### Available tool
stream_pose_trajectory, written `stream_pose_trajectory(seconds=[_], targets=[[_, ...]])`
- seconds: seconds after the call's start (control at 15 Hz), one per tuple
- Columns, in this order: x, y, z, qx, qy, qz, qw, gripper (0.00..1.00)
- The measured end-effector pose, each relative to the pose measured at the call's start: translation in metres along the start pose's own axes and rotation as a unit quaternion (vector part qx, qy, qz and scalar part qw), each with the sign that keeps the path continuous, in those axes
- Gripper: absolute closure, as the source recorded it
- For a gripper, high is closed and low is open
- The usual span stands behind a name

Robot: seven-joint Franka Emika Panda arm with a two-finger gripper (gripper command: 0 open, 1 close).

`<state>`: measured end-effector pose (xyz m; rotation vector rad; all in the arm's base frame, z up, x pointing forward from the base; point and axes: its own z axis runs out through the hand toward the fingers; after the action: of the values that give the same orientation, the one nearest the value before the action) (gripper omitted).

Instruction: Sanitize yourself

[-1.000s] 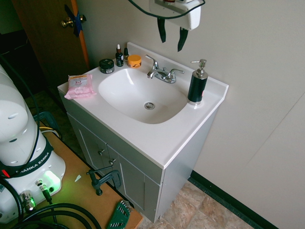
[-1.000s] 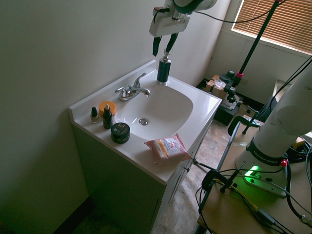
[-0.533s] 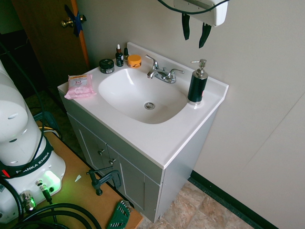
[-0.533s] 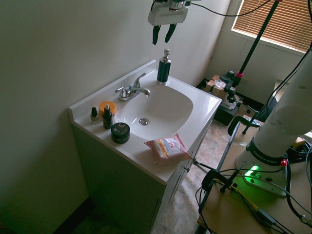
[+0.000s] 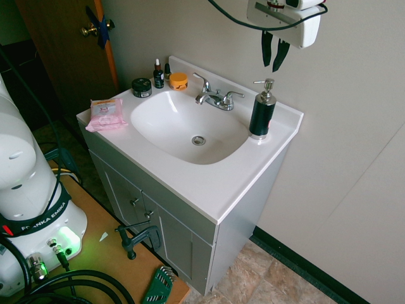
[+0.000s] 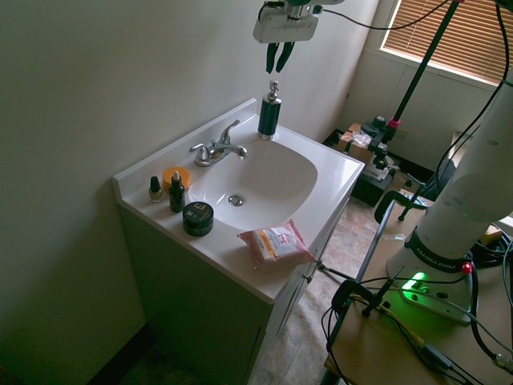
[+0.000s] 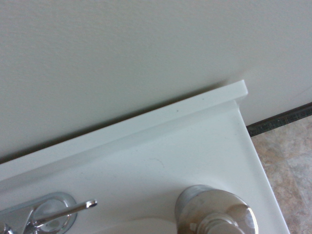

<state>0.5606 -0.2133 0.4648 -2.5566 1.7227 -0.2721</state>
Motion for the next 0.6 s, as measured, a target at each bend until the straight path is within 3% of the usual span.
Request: stream_pose_trajectory(seconds=[0.6], targets=[[0.0014, 0.0011, 0.0121, -0.006, -0.007, 0.004, 1.0, 1.0]])
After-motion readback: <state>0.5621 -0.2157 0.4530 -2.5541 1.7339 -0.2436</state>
